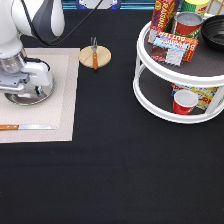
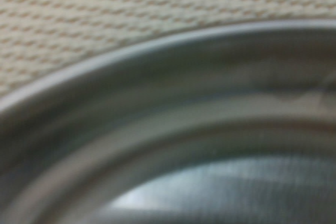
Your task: Arrange plate and fork
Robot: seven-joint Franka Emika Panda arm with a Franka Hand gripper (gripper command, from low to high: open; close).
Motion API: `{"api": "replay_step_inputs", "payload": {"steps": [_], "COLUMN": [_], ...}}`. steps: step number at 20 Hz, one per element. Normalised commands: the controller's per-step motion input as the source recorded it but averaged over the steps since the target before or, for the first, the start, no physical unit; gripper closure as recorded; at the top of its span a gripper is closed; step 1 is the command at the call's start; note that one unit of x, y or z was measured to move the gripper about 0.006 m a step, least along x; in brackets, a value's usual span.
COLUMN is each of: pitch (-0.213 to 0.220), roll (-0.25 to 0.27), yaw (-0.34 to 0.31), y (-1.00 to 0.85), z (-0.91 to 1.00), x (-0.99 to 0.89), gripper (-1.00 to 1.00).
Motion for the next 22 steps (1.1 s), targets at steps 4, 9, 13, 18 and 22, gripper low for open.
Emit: {"api": "replay_step_inputs", "payload": {"steps": [4,9,13,18,22], "pitch": [0.049,-0.003,-0.062,-0.107,-0.143], "roll": [0.03,-0.009,-0.059,-0.081,-0.079], "yaw": [0.008,0.067,0.067,0.045,0.013], "y": [0.09,0.53,0.76,0.77,0.79], "z": [0.57,0.67,0.47,0.45,0.48], "x": [0.01,-0.28,-0.54,-0.55,-0.64], "gripper": [-1.0,-1.0,-1.0,-1.0,-1.0]}}
